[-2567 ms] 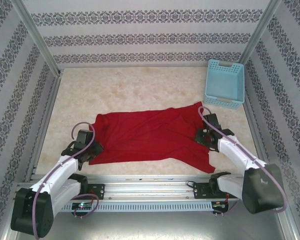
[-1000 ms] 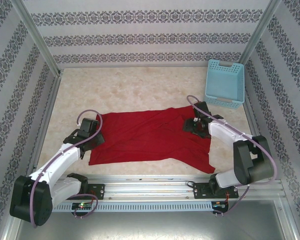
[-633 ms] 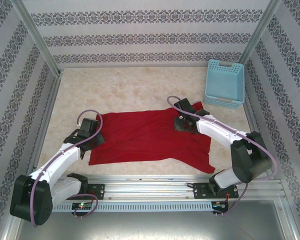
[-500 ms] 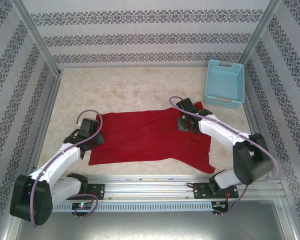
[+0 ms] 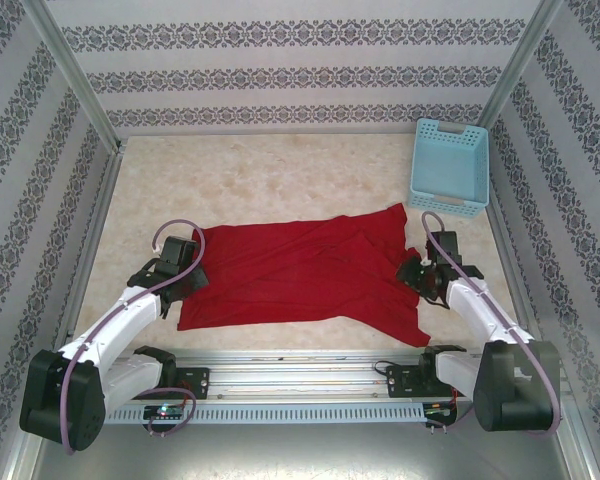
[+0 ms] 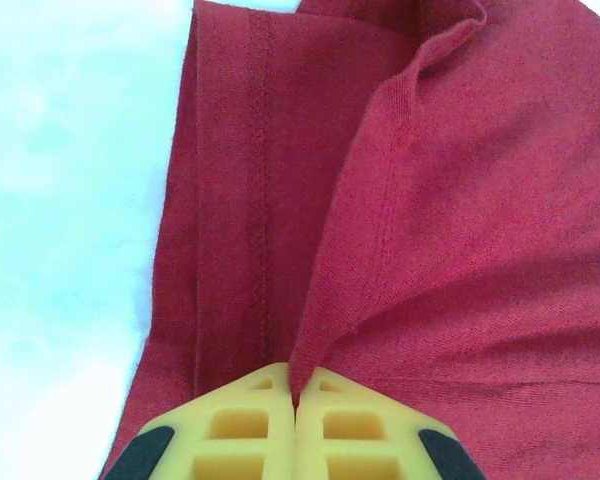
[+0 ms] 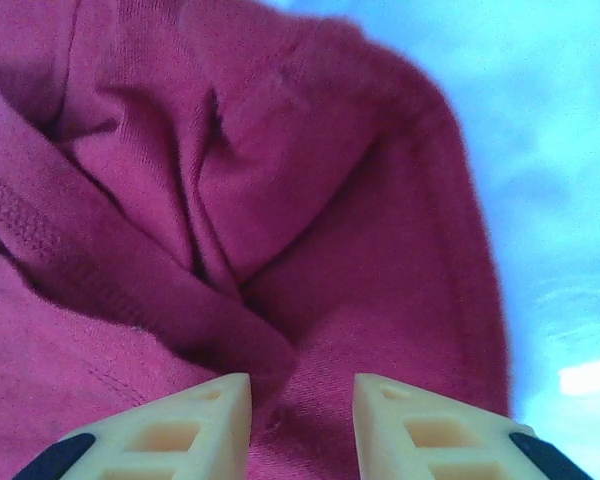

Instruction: Fold the inside-out t-shirt

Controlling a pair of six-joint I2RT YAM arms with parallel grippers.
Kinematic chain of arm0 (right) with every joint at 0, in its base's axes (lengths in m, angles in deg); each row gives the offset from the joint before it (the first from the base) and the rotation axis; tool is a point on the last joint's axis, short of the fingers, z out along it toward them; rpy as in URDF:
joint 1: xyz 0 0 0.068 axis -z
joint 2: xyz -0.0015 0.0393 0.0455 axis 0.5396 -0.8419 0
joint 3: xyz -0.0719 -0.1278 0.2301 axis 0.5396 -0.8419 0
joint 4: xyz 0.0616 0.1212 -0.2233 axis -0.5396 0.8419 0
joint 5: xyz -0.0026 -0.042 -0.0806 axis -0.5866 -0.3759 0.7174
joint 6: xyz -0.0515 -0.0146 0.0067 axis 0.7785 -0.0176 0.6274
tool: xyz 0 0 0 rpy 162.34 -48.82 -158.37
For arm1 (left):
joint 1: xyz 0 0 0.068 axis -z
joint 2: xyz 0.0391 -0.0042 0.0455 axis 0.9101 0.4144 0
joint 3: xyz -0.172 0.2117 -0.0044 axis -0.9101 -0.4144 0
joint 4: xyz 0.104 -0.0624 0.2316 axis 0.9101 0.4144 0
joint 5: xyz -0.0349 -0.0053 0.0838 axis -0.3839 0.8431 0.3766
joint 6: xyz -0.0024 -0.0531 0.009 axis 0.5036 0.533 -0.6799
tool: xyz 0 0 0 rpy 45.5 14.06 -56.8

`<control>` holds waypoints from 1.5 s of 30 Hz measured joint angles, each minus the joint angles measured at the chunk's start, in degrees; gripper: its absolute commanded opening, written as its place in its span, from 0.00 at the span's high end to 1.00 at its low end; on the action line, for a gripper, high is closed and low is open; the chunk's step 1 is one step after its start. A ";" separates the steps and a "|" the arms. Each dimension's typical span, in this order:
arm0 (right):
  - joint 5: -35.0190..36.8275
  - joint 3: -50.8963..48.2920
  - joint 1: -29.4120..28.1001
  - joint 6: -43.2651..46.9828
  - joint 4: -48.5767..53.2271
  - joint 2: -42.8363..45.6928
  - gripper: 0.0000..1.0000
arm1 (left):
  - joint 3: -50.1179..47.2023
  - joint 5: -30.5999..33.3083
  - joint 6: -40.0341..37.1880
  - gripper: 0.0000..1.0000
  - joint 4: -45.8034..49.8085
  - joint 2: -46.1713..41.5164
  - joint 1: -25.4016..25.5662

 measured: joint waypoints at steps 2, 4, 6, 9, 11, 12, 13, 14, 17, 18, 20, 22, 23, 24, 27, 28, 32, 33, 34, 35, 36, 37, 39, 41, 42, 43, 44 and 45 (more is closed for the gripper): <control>-1.81 -1.64 0.00 -1.49 -2.36 0.00 0.66 | 0.00 0.00 0.00 1.00 0.00 0.00 0.00; -3.06 -2.45 0.00 -2.56 -3.65 -0.04 0.66 | -0.02 -0.02 0.00 1.00 -0.04 0.04 0.00; -3.98 -2.54 0.00 -3.17 -4.85 -0.35 0.64 | -0.02 -0.02 0.00 1.00 -0.09 0.28 0.00; -4.98 -2.51 0.00 -3.65 -6.82 -1.33 0.63 | -0.02 -0.07 0.00 1.00 -0.09 0.96 0.00; -5.84 -2.49 0.00 -4.13 -7.91 -2.62 0.63 | -0.02 -0.07 0.00 1.00 -0.09 1.09 0.00; -6.10 -2.38 -0.02 -4.22 -8.24 -3.17 0.64 | -0.02 -0.07 0.00 1.00 -0.09 1.09 0.00; -6.49 -2.12 -0.02 -4.28 -8.55 -4.02 0.66 | -0.02 -0.07 0.00 1.00 -0.09 1.09 0.00; -6.82 -1.79 -0.02 -4.37 -8.76 -4.76 0.69 | -0.02 -0.07 0.00 1.00 -0.09 1.09 0.00; -7.28 -1.01 -0.13 -4.48 -9.25 -5.86 0.76 | -0.02 -0.04 0.00 1.00 -0.09 1.09 0.00; -7.19 -0.74 -0.13 -4.48 -9.05 -5.84 0.78 | -0.02 -0.04 0.00 1.00 -0.09 1.09 0.00; -5.75 0.15 -0.83 -4.07 -7.87 -5.25 0.80 | -0.02 -0.02 0.00 1.00 -0.07 1.09 0.00; -3.72 1.11 -1.68 -3.50 -6.36 -3.65 0.83 | -0.02 -0.02 0.00 1.00 -0.07 1.09 0.00; -2.75 1.62 -2.03 -3.02 -5.64 -2.80 0.86 | -0.02 -0.02 0.00 1.00 -0.07 1.09 0.00; -2.05 2.10 -2.23 -2.78 -5.05 -2.12 0.88 | -0.02 -0.02 0.00 1.00 -0.09 1.09 0.00; 0.31 3.48 -2.38 -1.44 -3.58 -0.74 0.97 | -0.02 -0.02 0.00 1.00 -0.07 1.09 0.00; 0.85 3.82 -2.38 -0.87 -3.19 -0.55 0.99 | 0.00 -0.02 0.00 1.00 -0.07 1.09 0.00; 2.29 4.85 -2.38 0.22 -1.64 -0.37 1.00 | 0.37 -0.20 0.00 1.00 -0.07 1.09 -0.11; 2.43 5.07 -2.38 0.39 -1.33 -0.35 1.00 | 0.52 -0.24 0.00 1.00 -0.04 1.07 -0.11; 2.60 5.35 -2.38 0.55 -1.03 -0.28 1.00 | 0.66 -0.26 0.00 1.00 -0.04 1.05 -0.13; 2.84 5.66 -2.38 0.68 -0.61 -0.20 1.00 | 0.85 -0.28 0.00 1.00 -0.04 0.98 -0.24; 2.99 5.95 -2.38 0.92 -0.33 -0.02 1.00 | 0.96 -0.46 -0.02 1.00 -0.04 0.87 -0.39; 3.34 6.32 -2.40 1.36 0.07 0.28 1.00 | 1.18 -0.48 0.00 1.00 0.00 0.72 -0.55; 4.20 7.43 -2.40 2.23 1.49 1.25 1.00 | 1.81 -0.66 -0.02 1.00 0.35 0.37 -0.94; 5.49 9.57 -2.60 3.65 3.41 2.71 1.00 | 3.06 -1.09 -0.07 1.00 0.70 -0.13 -1.64; 6.16 10.71 -2.78 4.28 4.00 3.39 1.00 | 3.69 -1.38 -0.07 1.00 0.85 -0.42 -1.99; 6.71 12.44 -2.95 5.03 4.76 4.31 1.00 | 4.63 -1.97 -0.09 1.00 0.94 -0.90 -2.56; 7.39 14.05 -3.28 5.79 5.20 5.22 1.00 | 5.60 -2.64 -0.13 1.00 1.03 -1.27 -3.28; 7.93 15.50 -3.58 6.45 5.40 6.05 1.00 | 6.54 -3.37 -0.24 1.00 1.03 -1.57 -4.02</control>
